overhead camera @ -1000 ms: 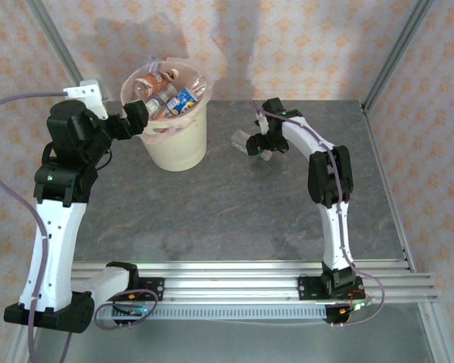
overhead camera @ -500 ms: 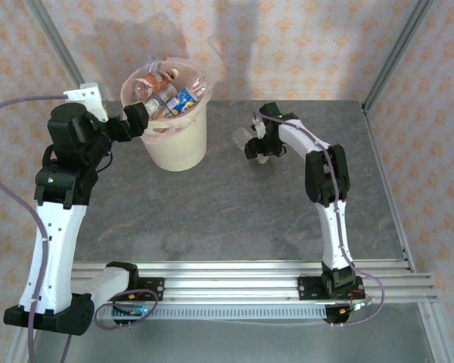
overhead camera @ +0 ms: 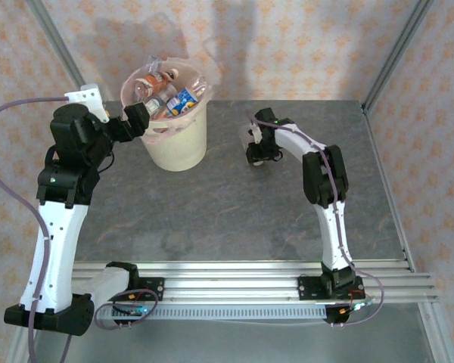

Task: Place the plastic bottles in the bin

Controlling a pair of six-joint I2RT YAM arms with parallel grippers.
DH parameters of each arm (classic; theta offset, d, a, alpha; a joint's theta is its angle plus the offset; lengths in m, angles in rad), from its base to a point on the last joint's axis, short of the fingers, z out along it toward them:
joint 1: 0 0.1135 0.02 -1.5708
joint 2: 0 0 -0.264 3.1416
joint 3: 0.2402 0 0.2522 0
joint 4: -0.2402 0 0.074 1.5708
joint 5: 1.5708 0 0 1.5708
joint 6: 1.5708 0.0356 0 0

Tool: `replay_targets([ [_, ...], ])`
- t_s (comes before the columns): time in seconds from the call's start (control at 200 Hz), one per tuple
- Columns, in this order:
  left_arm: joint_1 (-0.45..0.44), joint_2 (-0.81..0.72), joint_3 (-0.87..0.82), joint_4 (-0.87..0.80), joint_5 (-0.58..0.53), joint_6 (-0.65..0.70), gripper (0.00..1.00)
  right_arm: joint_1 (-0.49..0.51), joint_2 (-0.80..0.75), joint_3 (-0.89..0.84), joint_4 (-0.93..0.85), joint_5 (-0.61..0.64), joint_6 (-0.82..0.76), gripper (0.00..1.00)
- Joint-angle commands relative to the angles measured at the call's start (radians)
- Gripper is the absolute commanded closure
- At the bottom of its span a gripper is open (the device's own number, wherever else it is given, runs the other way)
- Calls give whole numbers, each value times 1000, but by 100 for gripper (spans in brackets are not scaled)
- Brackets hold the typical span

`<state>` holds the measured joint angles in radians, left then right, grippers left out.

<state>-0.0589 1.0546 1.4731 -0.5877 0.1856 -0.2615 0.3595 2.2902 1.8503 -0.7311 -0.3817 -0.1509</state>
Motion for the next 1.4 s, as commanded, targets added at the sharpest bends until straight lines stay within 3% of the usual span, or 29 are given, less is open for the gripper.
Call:
replay_targets([
  [0.0, -2, -11, -4, 33, -13, -26, 0, 30, -63, -42, 20, 26, 17, 70],
  [0.18, -3, -11, -2, 20, -18, -47, 0, 56, -201, -151, 99, 66, 45, 73],
  [0.35, -2, -13, -21, 42, 28, -81, 0, 72, -405, -310, 238, 63, 138, 82],
  [0.52, -20, -30, -108, 188, 112, -217, 0, 97, -634, -478, 390, 28, 215, 85],
  [0.746, -203, 40, -110, 244, 145, -257, 0, 156, -884, -626, 543, 18, 260, 86],
  [1.056, -423, 187, -50, 346, 217, -261, 0, 257, -1031, -743, 700, 22, 315, 86],
  [1.231, -502, 265, 16, 334, 230, -216, 0, 296, -1047, -738, 710, 24, 322, 86],
  [1.396, -514, 305, 41, 324, 215, -224, 0, 321, -1064, -738, 729, 9, 327, 86],
])
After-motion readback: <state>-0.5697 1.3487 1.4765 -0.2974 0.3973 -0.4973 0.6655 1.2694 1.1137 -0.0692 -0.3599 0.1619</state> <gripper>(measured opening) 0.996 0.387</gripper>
